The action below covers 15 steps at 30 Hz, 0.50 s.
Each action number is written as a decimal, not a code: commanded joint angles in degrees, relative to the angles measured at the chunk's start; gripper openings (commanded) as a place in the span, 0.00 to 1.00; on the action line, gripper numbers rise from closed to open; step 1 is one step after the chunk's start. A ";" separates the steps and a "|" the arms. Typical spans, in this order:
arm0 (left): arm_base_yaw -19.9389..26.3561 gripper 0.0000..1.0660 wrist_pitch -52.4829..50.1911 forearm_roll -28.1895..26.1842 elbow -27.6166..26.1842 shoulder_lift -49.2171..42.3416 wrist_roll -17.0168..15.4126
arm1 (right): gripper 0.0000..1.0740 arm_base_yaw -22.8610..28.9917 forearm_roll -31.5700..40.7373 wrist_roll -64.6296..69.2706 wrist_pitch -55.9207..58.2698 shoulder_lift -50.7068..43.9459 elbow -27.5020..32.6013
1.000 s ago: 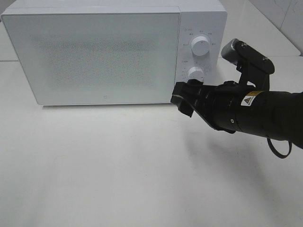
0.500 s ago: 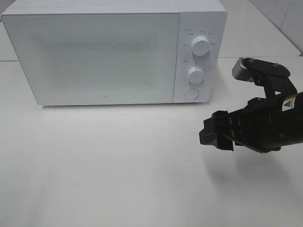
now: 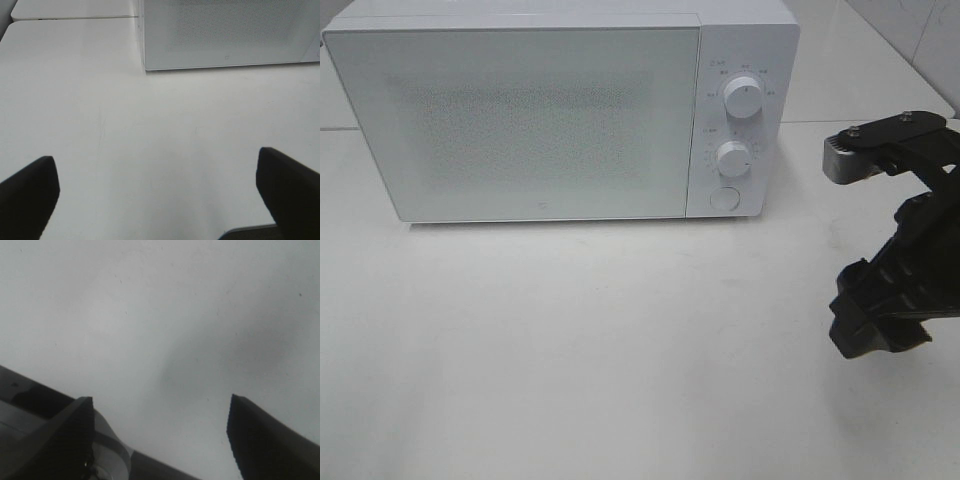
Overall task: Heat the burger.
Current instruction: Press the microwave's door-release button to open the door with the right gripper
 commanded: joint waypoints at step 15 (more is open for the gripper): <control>0.29 0.95 -0.80 -0.40 0.00 -1.09 -0.29 | 0.67 -0.34 -3.38 -4.18 16.79 -18.79 -0.34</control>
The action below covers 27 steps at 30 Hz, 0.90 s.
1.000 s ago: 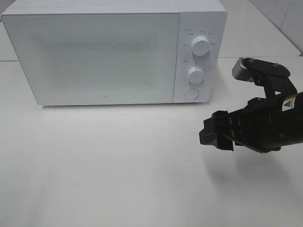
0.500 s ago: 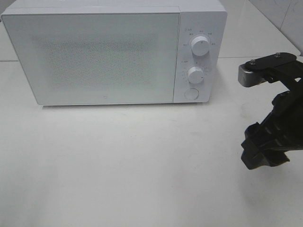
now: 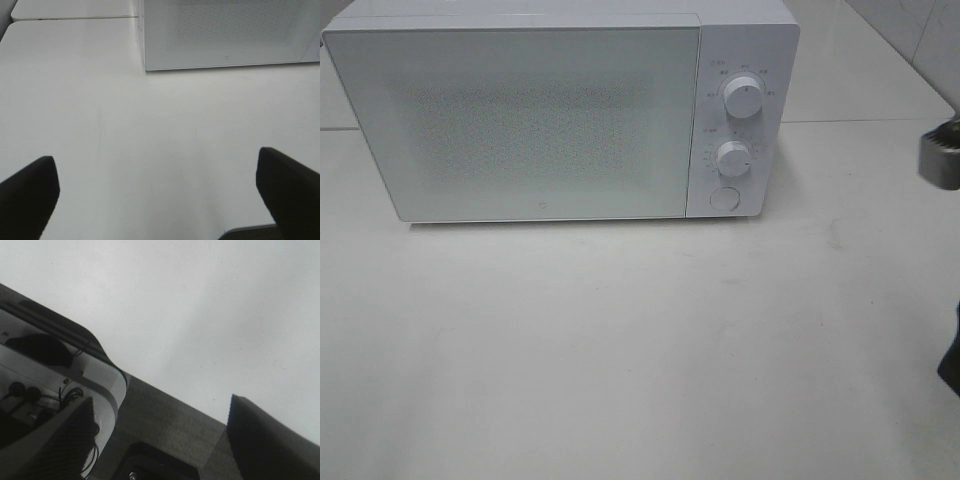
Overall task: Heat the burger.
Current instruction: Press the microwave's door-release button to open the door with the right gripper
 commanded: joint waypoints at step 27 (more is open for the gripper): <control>0.29 0.95 -0.80 -0.40 0.00 -1.09 -0.29 | 0.67 -15.99 -6.93 0.46 -8.54 -58.33 15.01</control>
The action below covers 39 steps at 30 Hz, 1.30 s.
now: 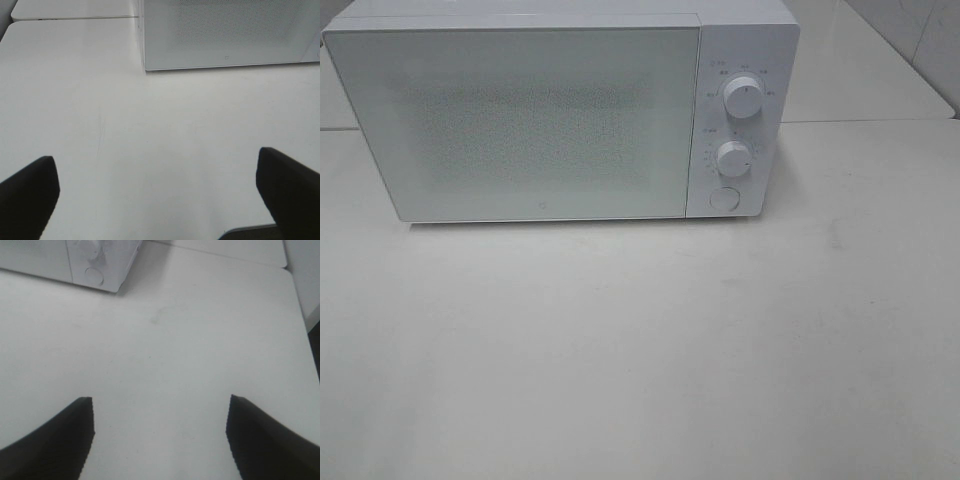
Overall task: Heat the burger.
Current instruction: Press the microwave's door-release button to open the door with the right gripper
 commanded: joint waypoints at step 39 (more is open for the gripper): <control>0.29 0.95 -0.80 -0.29 0.00 -0.46 -0.34 | 0.67 -3.50 -0.69 1.26 -22.80 9.34 -2.46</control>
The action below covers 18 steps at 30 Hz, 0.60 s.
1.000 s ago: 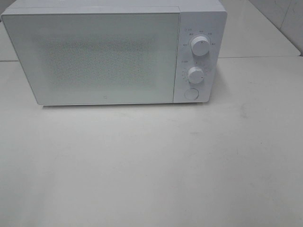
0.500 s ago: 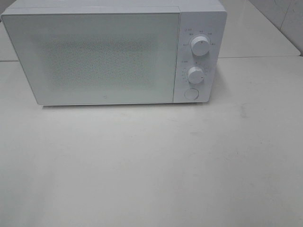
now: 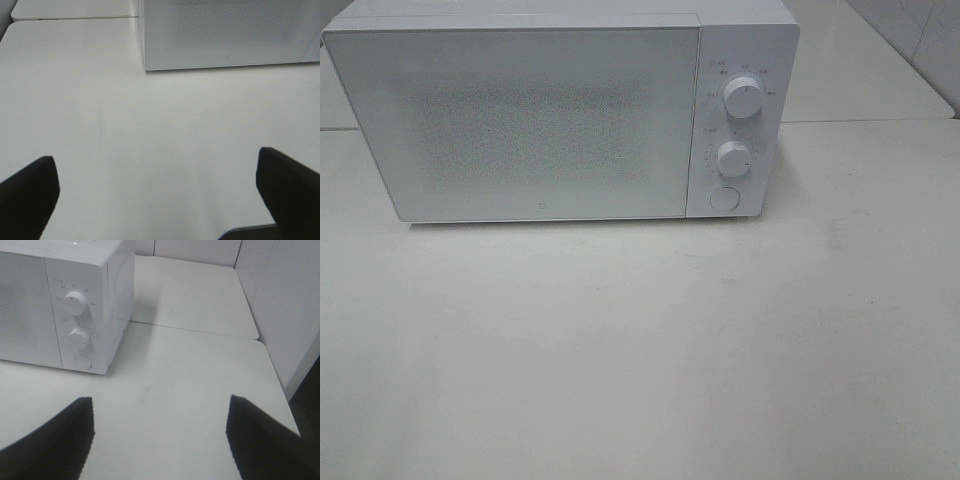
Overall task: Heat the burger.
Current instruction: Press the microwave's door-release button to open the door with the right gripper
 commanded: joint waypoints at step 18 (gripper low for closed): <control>0.29 0.95 -0.80 -0.34 0.00 -0.46 -0.34 | 0.67 -0.34 -0.40 2.06 -25.50 26.87 -0.06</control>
